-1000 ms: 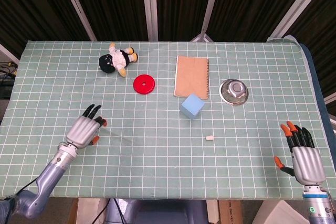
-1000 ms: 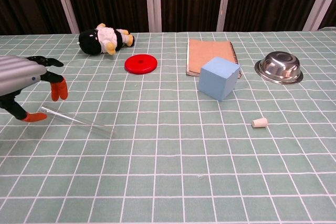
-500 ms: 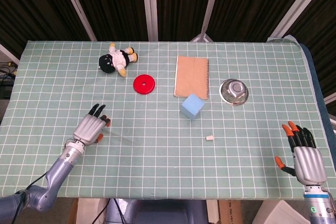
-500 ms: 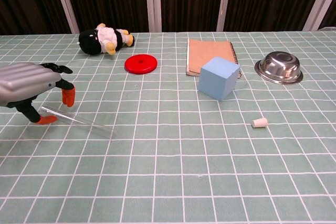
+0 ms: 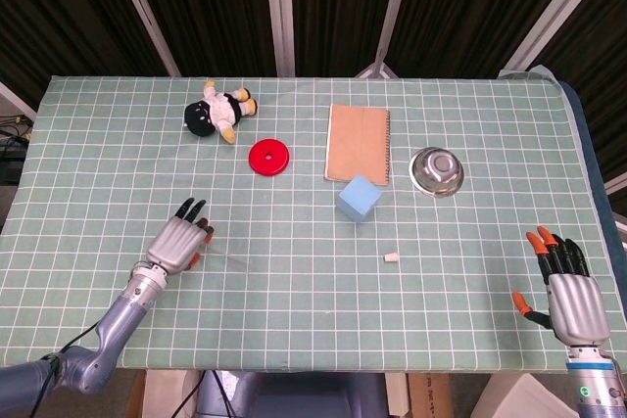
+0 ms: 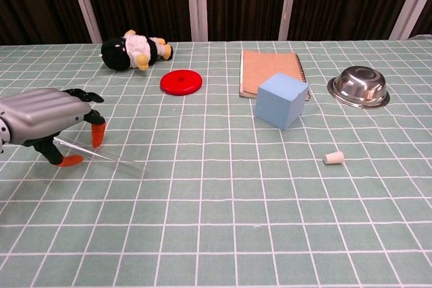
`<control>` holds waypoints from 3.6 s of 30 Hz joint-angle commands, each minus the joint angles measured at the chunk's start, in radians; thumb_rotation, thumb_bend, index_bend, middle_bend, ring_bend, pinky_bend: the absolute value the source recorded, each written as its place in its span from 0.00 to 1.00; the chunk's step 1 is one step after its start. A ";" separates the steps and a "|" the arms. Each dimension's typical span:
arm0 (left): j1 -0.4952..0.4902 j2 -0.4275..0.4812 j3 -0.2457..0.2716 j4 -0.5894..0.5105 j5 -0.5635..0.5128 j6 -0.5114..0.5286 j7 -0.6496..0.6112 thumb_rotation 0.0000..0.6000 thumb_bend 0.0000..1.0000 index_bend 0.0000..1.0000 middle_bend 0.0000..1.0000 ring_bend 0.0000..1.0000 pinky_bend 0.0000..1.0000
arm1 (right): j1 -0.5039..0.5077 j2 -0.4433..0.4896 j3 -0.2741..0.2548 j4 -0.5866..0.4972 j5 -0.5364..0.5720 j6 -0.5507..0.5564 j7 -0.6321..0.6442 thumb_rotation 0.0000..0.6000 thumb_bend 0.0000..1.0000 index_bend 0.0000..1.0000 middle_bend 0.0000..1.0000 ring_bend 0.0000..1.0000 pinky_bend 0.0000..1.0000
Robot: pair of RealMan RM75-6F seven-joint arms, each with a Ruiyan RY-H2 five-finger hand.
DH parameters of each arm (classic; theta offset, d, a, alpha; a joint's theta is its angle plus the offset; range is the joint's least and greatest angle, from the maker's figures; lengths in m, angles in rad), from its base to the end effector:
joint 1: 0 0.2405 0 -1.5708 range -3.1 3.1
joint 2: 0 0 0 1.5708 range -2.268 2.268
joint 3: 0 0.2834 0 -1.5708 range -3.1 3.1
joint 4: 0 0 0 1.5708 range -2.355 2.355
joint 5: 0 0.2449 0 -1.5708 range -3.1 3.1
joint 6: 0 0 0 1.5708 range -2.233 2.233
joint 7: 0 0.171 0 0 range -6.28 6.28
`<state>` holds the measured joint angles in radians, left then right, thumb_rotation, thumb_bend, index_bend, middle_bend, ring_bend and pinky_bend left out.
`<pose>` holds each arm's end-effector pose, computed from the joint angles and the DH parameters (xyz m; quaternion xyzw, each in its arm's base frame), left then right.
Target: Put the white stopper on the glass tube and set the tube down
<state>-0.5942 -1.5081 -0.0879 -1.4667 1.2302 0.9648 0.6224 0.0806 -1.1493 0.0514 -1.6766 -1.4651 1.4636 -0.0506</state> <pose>-0.2288 0.3494 -0.0586 -0.8089 -0.2623 -0.2489 0.4637 -0.3378 -0.2103 0.1201 0.5813 -0.4164 0.3888 0.5810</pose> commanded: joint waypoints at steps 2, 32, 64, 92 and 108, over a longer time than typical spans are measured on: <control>-0.007 -0.005 0.003 0.000 -0.013 0.001 0.013 1.00 0.45 0.48 0.34 0.05 0.00 | -0.001 0.001 0.000 -0.003 -0.001 -0.001 0.005 1.00 0.32 0.00 0.00 0.00 0.00; 0.009 -0.023 -0.038 -0.010 0.116 0.183 -0.274 1.00 0.54 0.54 0.44 0.06 0.00 | -0.006 -0.002 0.002 -0.007 -0.008 -0.004 0.015 1.00 0.32 0.00 0.00 0.00 0.00; 0.020 -0.047 -0.090 0.065 0.208 0.284 -0.639 1.00 0.57 0.55 0.50 0.08 0.00 | 0.235 -0.192 0.070 -0.002 0.026 -0.275 -0.301 1.00 0.32 0.34 0.19 0.05 0.00; 0.041 0.035 -0.078 0.025 0.224 0.298 -0.660 1.00 0.57 0.56 0.50 0.08 0.00 | 0.378 -0.430 0.101 0.183 0.167 -0.371 -0.453 1.00 0.32 0.48 0.23 0.06 0.00; 0.040 0.048 -0.084 0.020 0.220 0.297 -0.663 1.00 0.57 0.56 0.50 0.08 0.00 | 0.397 -0.468 0.093 0.209 0.235 -0.374 -0.493 1.00 0.33 0.48 0.23 0.06 0.00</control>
<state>-0.5542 -1.4605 -0.1715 -1.4465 1.4505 1.2618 -0.0405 0.4765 -1.6163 0.1431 -1.4677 -1.2308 1.0888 -0.5428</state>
